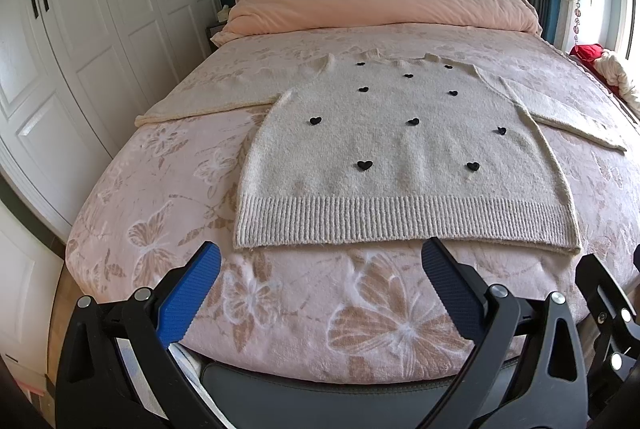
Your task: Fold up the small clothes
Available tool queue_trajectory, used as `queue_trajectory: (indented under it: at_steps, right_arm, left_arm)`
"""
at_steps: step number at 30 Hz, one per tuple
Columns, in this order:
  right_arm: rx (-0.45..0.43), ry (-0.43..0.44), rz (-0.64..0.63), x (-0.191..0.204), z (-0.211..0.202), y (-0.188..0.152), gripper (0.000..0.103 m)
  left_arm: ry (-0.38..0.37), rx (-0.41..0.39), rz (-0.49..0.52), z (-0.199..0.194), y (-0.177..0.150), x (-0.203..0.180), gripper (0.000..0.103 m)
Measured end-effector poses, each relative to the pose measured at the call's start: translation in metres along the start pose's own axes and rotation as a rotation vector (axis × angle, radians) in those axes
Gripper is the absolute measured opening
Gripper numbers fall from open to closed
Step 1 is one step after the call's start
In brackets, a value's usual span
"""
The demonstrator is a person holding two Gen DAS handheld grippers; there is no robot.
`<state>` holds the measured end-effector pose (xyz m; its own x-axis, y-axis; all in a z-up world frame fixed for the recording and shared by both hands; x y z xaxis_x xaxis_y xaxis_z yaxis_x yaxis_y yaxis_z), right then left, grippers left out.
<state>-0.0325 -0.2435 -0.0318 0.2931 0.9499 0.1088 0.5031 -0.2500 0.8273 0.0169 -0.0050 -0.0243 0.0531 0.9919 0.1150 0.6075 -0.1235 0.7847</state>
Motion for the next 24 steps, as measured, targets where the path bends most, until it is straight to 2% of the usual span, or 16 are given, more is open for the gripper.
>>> queue_trajectory:
  at_steps: [24]
  right_arm:
    - [0.032,0.005,0.003,0.000,0.008,-0.010,0.098]
  left_arm:
    - [0.001,0.035,0.008,0.010,-0.008,-0.004,0.098]
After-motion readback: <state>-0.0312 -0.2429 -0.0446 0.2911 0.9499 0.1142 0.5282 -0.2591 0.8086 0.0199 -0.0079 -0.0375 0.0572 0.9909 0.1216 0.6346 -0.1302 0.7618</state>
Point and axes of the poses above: each gripper's, at about its wrist camera, not at the fingertips, and z roughly the way its jaws point, x to its left, y to its top, the point moved 3 cm from there along z, roughly the way its jaws point, and after that the axes turned 9 degrees about -x, right-handed, at the moved point
